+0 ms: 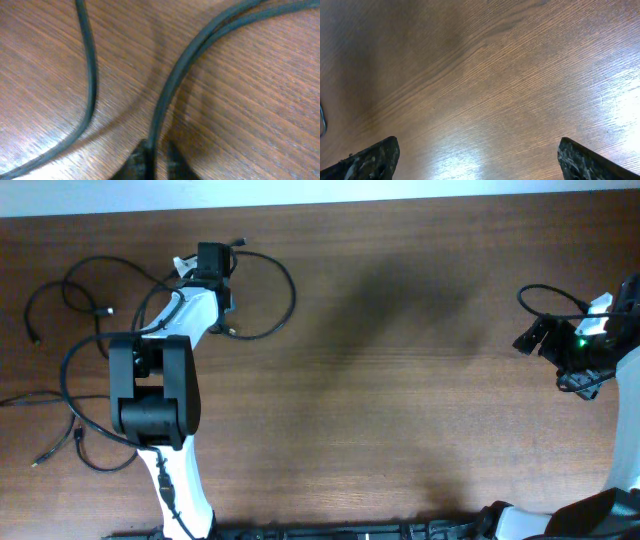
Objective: Untangle cables
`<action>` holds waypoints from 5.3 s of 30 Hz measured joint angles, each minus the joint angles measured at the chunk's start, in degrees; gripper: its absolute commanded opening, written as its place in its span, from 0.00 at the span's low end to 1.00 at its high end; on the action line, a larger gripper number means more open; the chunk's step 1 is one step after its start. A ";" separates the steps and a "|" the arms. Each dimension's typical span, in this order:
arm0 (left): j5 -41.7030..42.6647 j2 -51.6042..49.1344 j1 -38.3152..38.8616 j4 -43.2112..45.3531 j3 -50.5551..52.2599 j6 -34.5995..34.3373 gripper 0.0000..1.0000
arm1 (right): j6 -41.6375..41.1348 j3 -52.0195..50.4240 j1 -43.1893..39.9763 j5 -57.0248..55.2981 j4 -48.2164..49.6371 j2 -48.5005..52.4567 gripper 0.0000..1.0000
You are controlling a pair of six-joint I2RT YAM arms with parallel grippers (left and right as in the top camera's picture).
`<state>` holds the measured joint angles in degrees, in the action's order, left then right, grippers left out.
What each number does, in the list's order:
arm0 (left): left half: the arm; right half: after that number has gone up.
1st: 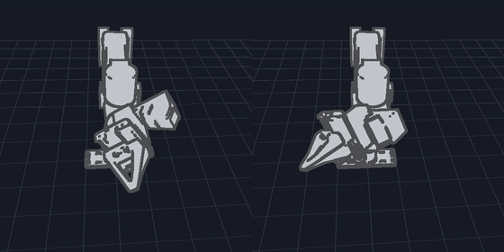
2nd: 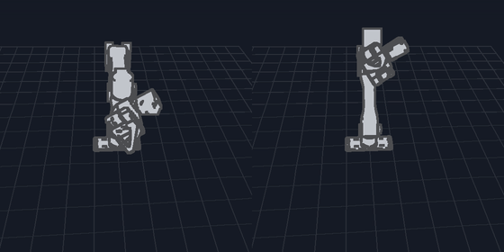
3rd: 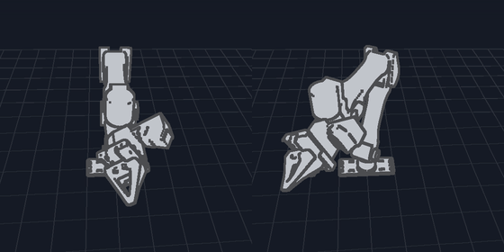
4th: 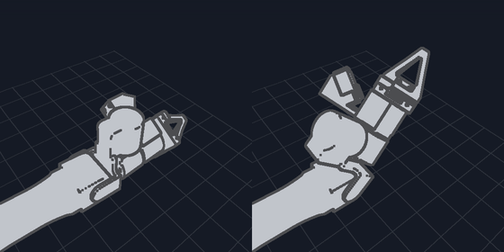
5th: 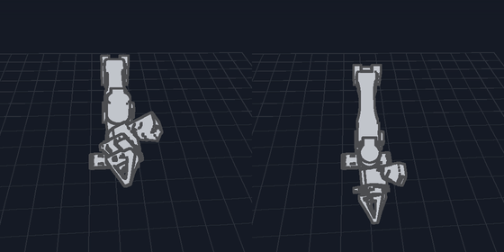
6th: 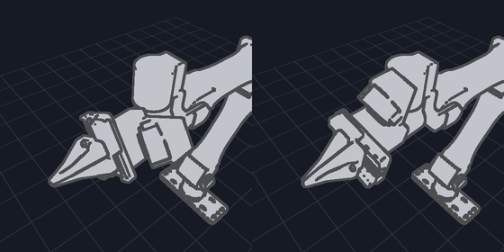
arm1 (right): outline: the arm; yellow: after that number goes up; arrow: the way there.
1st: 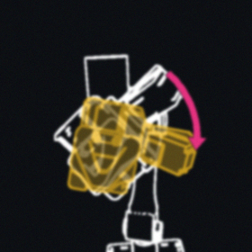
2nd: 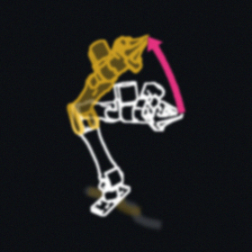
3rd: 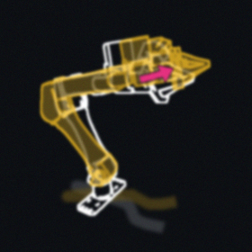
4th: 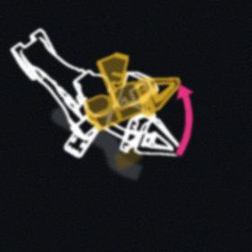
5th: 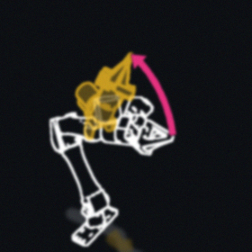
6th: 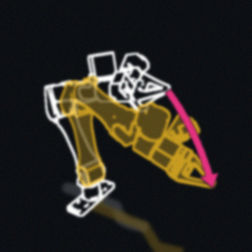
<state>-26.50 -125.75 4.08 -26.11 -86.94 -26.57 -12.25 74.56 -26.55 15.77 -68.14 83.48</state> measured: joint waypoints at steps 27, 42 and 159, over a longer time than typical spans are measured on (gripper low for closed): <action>2.36 17.40 -3.54 -16.15 0.33 1.16 0.55 | 0.04 0.00 0.00 0.00 0.00 0.00 0.99; 4.09 3.15 -9.38 -11.39 3.30 2.12 0.00 | 0.02 0.00 0.00 0.00 0.00 0.02 0.99; 23.06 123.60 -6.64 -47.21 30.05 12.04 0.99 | 0.02 0.00 0.00 0.00 0.00 0.07 0.99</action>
<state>-3.44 -2.15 -2.57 -73.32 -56.88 -14.52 -12.23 74.56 -26.55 15.77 -68.14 83.55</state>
